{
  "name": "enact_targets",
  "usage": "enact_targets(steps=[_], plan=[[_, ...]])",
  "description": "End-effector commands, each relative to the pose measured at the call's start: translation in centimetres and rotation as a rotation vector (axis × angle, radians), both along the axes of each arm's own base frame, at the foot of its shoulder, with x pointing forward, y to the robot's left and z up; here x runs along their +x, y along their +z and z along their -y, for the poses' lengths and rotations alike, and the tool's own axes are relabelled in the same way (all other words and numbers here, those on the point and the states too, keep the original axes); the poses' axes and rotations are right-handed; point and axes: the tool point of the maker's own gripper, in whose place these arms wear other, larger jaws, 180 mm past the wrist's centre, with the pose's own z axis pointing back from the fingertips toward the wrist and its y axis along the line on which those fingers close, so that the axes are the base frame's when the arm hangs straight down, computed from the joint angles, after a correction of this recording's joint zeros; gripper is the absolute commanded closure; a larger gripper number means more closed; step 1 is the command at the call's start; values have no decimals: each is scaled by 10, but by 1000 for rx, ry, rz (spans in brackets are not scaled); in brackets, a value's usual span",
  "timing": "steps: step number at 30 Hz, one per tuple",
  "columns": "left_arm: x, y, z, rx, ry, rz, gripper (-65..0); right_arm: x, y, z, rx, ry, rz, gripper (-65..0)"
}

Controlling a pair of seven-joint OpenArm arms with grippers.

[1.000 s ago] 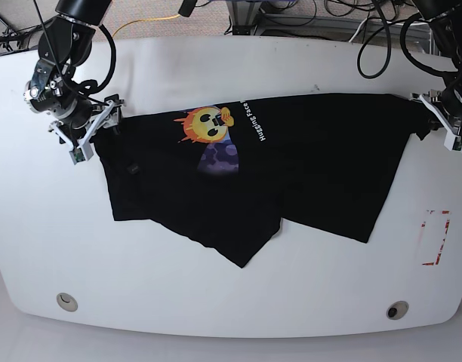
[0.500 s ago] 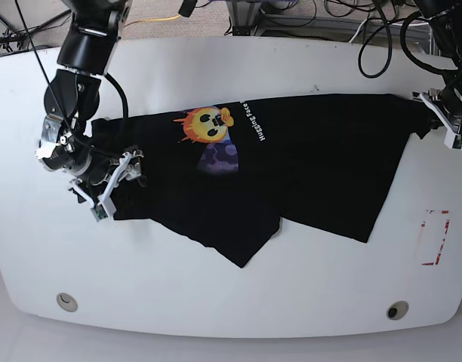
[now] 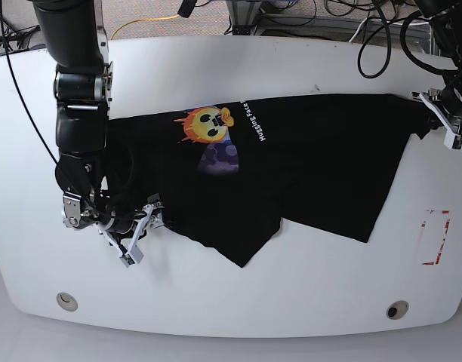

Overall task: Fold the T-shirt properly
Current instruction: 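Release and regrasp the shirt edge with the right gripper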

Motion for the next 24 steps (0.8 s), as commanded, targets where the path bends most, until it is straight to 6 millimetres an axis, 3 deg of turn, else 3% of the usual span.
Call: enact_targets(steps=[1, 10, 24], plan=[[7, 13, -4, 18, -9, 39, -1, 23, 14, 0, 51, -19, 45, -539], [6, 12, -3, 14, -9, 39, 0, 22, -19, -13, 97, -29, 11, -539], [6, 11, -4, 16, -8, 35, 0, 22, -19, -65, 151, 26, 4, -539]])
